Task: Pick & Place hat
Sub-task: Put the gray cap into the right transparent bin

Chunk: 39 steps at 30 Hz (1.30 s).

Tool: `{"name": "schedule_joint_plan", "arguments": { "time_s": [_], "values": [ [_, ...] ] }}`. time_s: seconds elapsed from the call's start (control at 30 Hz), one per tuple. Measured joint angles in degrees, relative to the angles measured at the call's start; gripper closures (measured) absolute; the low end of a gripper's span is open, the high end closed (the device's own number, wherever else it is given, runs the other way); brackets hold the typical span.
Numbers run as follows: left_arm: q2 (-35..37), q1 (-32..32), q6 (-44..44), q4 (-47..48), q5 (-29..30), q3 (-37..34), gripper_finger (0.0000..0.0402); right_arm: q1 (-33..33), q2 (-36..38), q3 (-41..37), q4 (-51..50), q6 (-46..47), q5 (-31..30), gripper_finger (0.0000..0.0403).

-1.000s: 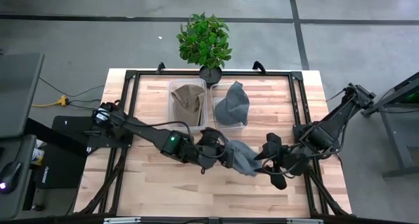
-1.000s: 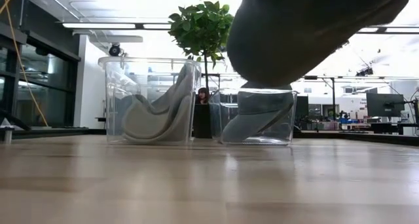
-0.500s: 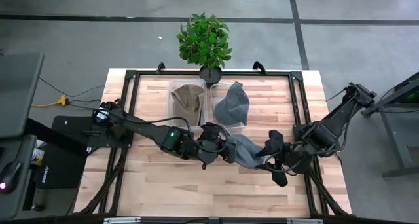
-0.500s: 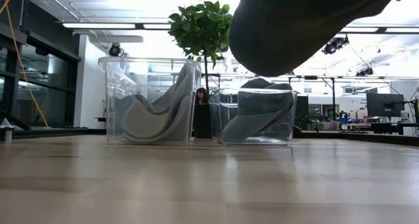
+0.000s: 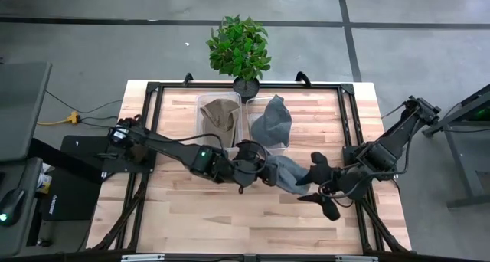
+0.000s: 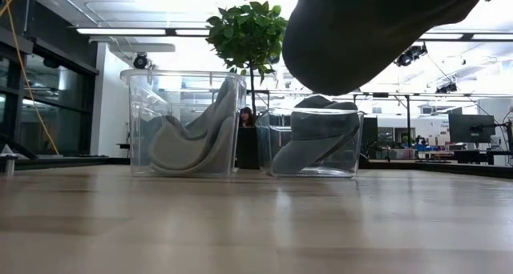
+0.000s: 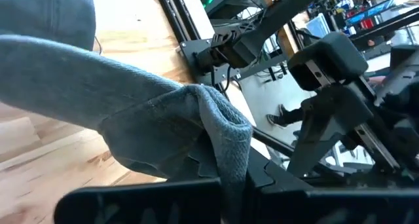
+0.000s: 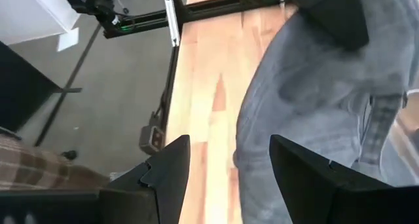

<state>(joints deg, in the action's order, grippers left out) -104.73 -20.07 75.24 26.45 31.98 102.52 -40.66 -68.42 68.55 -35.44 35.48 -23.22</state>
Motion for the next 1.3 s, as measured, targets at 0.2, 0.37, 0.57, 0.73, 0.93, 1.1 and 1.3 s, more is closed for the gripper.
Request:
{"name": "schedule_joint_plan", "arguments": {
  "time_s": [0.2,0.37,0.57,0.73,0.93,1.1,1.3],
  "values": [
    [0.0,0.3,0.0,-1.5,-0.8,0.0,0.0401,0.0,0.0,0.0,0.0,-5.7,-3.2,0.0199],
    [0.0,1.2,-0.3,-2.5,-1.5,0.0,0.0401,0.0,-0.1,0.0,-0.5,-12.5,-2.8,0.0199],
    [0.0,1.8,-0.4,-2.3,-1.8,0.0,0.0401,0.1,-0.2,1.5,-4.5,-14.9,-0.1,0.0196],
    [0.0,2.4,-0.3,-2.3,-2.0,0.0,0.0401,0.4,-0.2,4.9,-14.7,-12.4,-0.7,0.0178],
    [0.0,4.6,-0.2,-3.1,-3.1,0.0,0.0402,0.6,-0.4,5.3,-15.2,-13.2,-4.2,0.0159],
    [0.0,5.6,-0.4,-3.9,-3.4,0.0,0.0401,2.5,-0.7,5.3,-17.4,-13.7,-7.2,0.0157],
    [0.0,6.6,-1.7,-6.0,-4.2,0.0,0.0402,4.7,-2.9,5.3,-17.6,-16.0,-5.0,0.0157]
  ]
}}
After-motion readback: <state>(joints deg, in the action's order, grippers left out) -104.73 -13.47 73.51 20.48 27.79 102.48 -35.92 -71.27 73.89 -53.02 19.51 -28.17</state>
